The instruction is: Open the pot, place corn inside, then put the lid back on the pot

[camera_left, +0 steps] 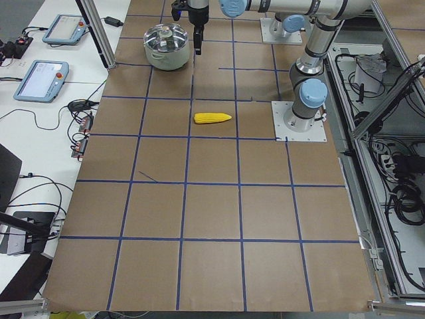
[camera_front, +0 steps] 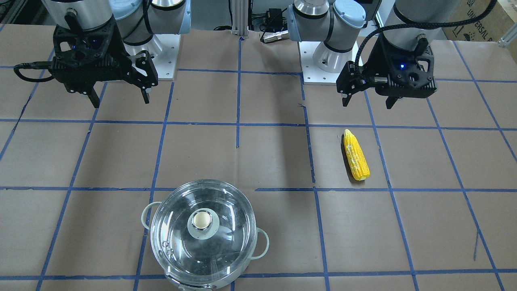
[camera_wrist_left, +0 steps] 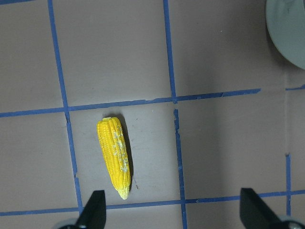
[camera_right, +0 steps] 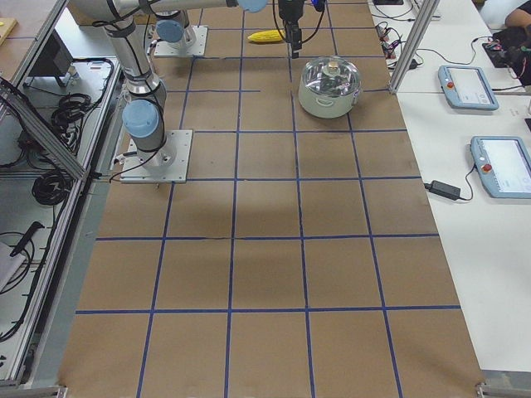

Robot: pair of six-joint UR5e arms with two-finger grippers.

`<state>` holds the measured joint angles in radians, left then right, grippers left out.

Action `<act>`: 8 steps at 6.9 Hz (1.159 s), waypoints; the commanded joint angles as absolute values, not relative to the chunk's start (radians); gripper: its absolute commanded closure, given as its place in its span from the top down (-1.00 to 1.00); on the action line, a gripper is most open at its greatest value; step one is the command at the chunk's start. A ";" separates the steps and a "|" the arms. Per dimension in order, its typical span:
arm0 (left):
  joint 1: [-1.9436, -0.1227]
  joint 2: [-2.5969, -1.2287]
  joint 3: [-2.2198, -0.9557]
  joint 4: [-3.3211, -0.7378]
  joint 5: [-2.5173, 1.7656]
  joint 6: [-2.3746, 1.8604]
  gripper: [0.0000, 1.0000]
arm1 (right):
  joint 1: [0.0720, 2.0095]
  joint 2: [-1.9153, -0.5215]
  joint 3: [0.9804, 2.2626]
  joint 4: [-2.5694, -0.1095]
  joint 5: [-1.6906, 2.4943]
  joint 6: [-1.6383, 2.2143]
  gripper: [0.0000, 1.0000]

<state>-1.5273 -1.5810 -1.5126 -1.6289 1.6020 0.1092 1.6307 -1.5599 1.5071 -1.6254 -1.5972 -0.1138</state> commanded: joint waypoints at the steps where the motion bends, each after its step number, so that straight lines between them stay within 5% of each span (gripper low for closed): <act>1: -1.526 -1.580 -1.514 -1.634 1.605 0.110 1.00 | 1.632 -1.559 1.512 -1.632 -1.598 -0.114 0.93; 8: -1.528 -1.566 -1.545 -1.606 1.600 0.109 1.00 | 1.632 -1.549 1.500 -1.635 -1.588 -0.114 0.95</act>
<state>-1.5291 -1.5661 -1.5415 -1.6074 1.5997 0.1095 1.6320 -1.5539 1.5080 -1.6348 -1.5968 -0.1141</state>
